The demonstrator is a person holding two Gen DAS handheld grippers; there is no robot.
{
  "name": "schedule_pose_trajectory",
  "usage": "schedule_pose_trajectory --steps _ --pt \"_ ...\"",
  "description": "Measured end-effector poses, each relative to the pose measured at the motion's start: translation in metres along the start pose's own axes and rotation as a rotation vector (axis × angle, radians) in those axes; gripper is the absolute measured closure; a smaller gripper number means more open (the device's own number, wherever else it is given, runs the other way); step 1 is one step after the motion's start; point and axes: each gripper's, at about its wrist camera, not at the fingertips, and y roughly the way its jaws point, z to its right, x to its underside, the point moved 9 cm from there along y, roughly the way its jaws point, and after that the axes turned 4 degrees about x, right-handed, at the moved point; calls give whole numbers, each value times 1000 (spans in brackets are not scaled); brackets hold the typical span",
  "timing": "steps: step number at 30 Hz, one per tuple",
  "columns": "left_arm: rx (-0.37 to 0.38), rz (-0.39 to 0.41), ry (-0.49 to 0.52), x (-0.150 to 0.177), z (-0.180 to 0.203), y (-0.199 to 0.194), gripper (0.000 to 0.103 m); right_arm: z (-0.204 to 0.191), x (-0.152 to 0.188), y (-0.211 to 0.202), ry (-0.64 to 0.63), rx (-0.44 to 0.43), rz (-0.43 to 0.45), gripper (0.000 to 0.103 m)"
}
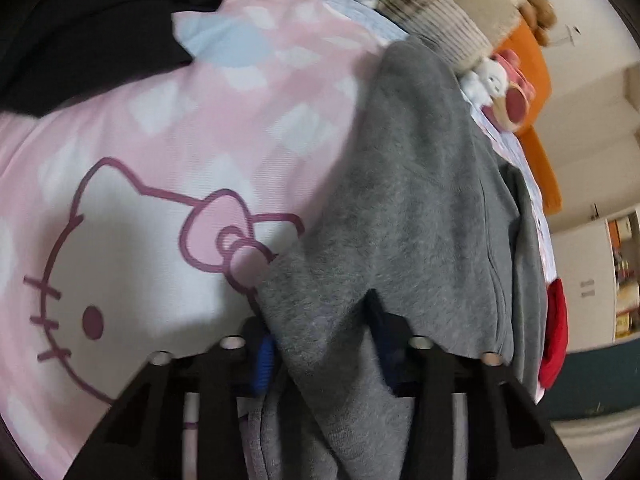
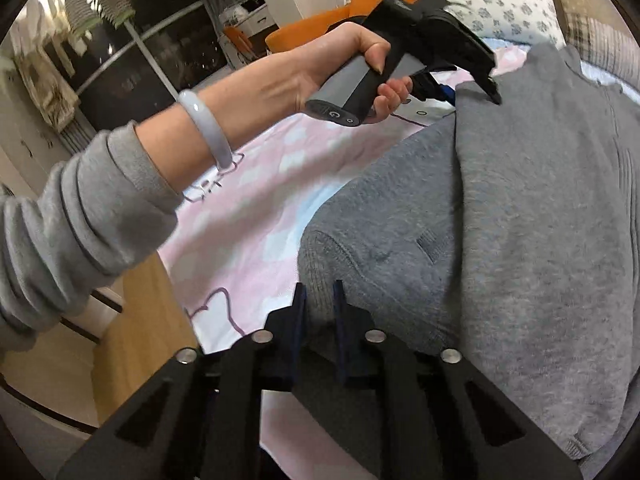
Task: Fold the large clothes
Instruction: 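Fold the hoodie side inward with the right gripper while the left gripper holds the hem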
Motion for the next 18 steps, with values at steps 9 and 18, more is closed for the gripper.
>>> schedule_pose_trajectory --steps 9,18 --pt "-117 55 120 -11 79 -50 80 28 3 -56 182 -114 112 91" --pt "-156 26 272 -6 198 -4 80 70 34 -124 380 -140 235 91"
